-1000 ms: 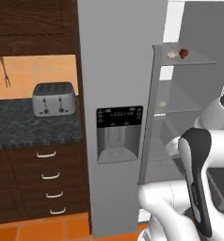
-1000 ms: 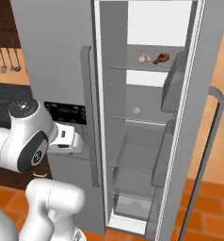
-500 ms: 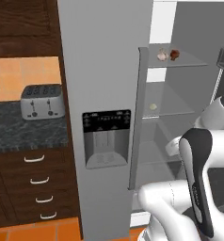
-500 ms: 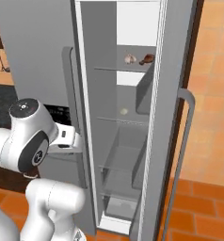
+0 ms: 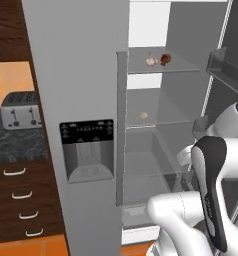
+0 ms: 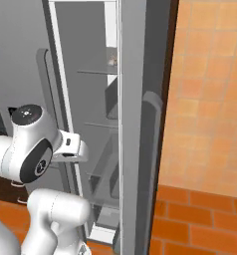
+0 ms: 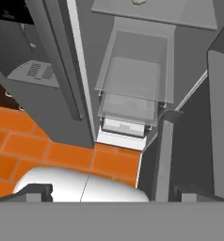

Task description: Place one garlic and one chicken drumstick in each tupperware on the nearby counter, to pack two identical lunches.

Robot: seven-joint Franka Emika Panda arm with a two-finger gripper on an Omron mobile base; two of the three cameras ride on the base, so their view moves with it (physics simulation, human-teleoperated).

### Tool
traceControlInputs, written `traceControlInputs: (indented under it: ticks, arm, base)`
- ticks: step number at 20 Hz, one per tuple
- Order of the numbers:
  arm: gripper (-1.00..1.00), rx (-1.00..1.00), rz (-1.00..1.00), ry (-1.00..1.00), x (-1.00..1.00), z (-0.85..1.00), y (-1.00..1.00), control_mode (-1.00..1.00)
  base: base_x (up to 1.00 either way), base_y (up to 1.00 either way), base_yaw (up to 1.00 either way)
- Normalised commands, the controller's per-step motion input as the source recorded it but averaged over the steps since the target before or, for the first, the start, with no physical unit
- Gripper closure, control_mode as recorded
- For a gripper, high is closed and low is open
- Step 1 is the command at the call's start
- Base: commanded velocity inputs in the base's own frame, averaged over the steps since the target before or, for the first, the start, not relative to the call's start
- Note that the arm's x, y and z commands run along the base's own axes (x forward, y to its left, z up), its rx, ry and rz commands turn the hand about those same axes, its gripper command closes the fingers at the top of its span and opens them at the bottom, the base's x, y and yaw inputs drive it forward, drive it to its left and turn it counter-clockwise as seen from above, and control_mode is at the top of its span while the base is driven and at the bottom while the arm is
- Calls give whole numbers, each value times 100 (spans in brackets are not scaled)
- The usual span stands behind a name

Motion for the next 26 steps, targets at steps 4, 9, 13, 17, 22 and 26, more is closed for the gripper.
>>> traceControlInputs:
  ticks: [4, 9, 13, 17, 22, 26]
  arm:
    - [-100, 0, 0, 0, 0, 0, 0, 100]
    - [-100, 0, 0, 0, 0, 0, 0, 100]
    - [-100, 0, 0, 0, 0, 0, 0, 100]
    - [-100, 0, 0, 0, 0, 0, 0, 100]
    - [-100, 0, 0, 0, 0, 0, 0, 100]
    - [-100, -2, -5, -3, 11, -11, 29, -100]
  base:
    - [46, -6, 0]
    - [58, 0, 0]
    - [39, 10, -2]
    - [-9, 18, -9]
    - [-15, 31, -10]
    - [0, 13, -3]
